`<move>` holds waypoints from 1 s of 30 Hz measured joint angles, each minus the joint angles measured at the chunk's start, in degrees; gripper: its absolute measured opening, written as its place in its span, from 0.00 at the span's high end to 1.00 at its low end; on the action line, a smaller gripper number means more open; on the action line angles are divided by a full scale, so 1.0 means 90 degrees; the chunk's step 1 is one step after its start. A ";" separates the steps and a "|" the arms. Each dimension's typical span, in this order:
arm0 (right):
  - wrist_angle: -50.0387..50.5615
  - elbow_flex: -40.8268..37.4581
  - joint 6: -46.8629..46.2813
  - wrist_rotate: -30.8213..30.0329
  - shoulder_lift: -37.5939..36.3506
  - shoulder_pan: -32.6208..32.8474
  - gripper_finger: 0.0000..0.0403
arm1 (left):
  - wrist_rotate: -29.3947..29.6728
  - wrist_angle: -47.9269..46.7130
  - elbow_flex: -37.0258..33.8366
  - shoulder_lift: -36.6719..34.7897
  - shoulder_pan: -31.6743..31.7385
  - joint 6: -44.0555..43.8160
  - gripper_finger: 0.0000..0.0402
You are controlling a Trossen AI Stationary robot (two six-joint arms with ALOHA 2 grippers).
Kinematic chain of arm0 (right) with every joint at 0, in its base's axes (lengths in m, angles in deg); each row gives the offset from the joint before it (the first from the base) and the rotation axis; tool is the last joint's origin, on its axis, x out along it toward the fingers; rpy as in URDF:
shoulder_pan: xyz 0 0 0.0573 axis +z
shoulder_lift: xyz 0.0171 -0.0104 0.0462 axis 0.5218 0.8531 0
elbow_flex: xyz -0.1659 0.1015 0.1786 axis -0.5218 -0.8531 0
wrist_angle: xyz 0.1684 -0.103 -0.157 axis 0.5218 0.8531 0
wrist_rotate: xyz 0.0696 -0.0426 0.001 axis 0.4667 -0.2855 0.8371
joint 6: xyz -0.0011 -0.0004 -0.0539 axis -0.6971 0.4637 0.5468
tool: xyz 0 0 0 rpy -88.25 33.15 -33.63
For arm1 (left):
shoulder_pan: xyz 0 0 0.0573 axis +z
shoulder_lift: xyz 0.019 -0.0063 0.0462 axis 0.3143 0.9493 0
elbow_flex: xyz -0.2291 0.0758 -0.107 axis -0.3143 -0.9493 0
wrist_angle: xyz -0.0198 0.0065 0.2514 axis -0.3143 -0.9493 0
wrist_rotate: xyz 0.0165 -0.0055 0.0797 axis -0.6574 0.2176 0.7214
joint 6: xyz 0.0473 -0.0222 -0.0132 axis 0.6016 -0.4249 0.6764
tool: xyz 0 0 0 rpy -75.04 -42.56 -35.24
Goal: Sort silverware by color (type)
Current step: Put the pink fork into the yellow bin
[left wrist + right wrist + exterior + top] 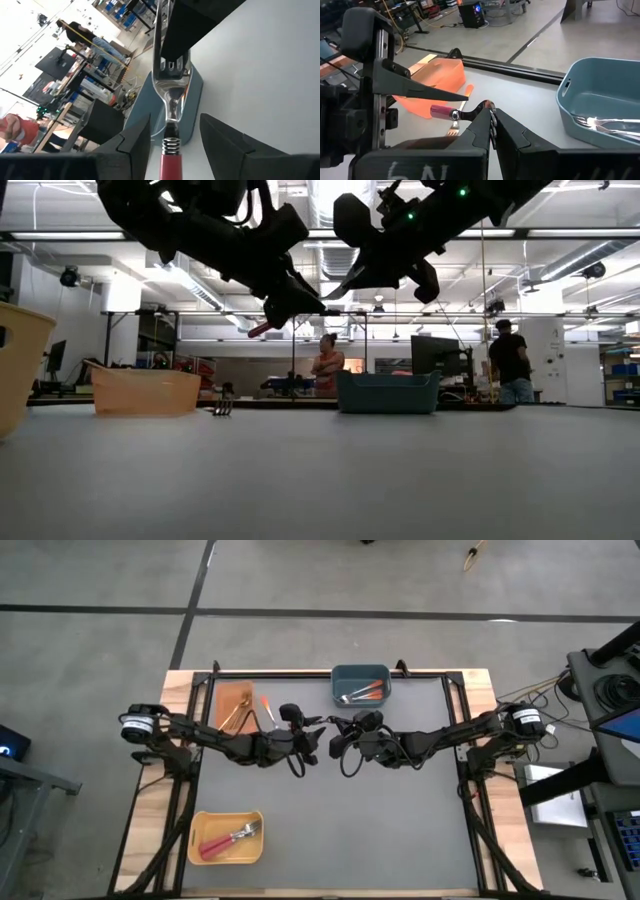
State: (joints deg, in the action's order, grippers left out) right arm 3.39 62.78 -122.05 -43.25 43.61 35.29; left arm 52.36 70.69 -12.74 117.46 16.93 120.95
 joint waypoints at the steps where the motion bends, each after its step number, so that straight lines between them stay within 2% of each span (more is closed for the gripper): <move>1: 0.0000 0.0000 0.0000 0.0000 0.0000 0.0000 0.98 | 0.0006 -0.0011 0.0000 0.0000 0.0000 0.0000 0.63; 13: 0.0019 0.0005 0.0051 0.0000 0.0000 0.0000 0.98 | 0.0008 -0.0019 0.0000 0.0000 0.0000 -0.0053 0.76; 26: 0.0020 0.0005 0.0056 0.0005 -0.0002 -0.0002 0.98 | 0.0014 -0.0014 0.0000 0.0000 -0.0002 -0.0105 0.97; 30: 0.0025 0.0005 0.0063 0.0021 -0.0002 -0.0002 0.98 | 0.0011 -0.0014 0.0000 0.0000 -0.0002 -0.0204 0.99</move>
State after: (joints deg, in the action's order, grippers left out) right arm 3.62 62.83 -121.48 -43.07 43.58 35.27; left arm 52.46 70.56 -12.74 117.46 16.91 119.11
